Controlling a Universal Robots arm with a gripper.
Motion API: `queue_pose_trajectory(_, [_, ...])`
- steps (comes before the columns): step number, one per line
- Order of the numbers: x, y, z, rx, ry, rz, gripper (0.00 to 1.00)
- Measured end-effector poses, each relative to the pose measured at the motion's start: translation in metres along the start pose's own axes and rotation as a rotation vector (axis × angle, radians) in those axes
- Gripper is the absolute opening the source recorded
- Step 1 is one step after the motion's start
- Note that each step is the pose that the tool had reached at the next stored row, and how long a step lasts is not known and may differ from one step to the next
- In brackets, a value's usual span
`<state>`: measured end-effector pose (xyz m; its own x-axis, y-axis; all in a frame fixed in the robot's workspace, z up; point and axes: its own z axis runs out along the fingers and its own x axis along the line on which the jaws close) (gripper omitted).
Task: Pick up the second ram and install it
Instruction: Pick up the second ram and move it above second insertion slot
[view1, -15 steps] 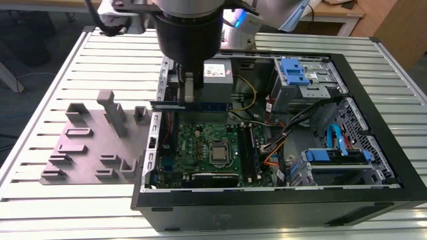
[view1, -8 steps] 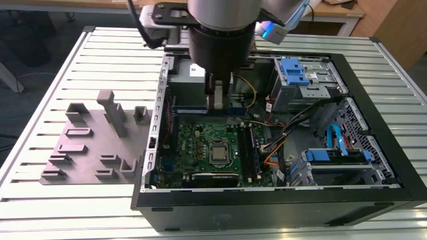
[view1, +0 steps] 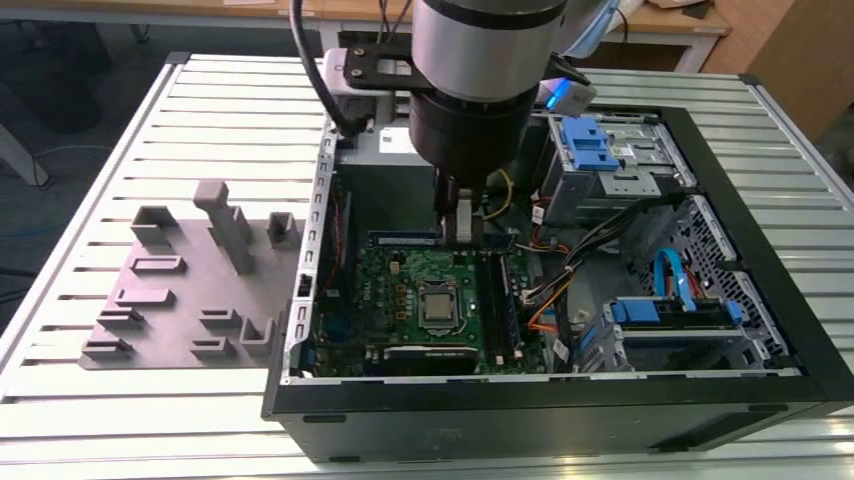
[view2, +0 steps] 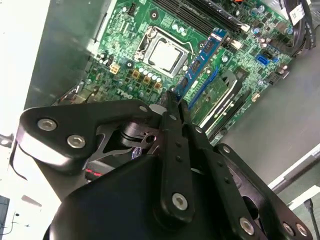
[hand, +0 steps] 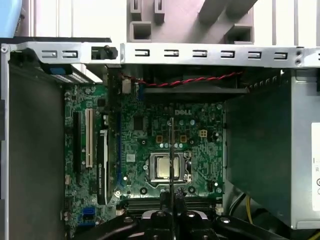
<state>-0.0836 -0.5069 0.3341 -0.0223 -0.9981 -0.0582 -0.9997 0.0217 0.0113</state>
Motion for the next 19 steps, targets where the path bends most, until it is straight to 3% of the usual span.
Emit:
queue_pose_trajectory(9, [0.0009,-0.0171,0.0161,0.0001,0.0,0.0,0.11])
queue_pose_trajectory(19, [0.0027,-0.0221,0.0341,0.0001,-0.0001,0.0,0.11])
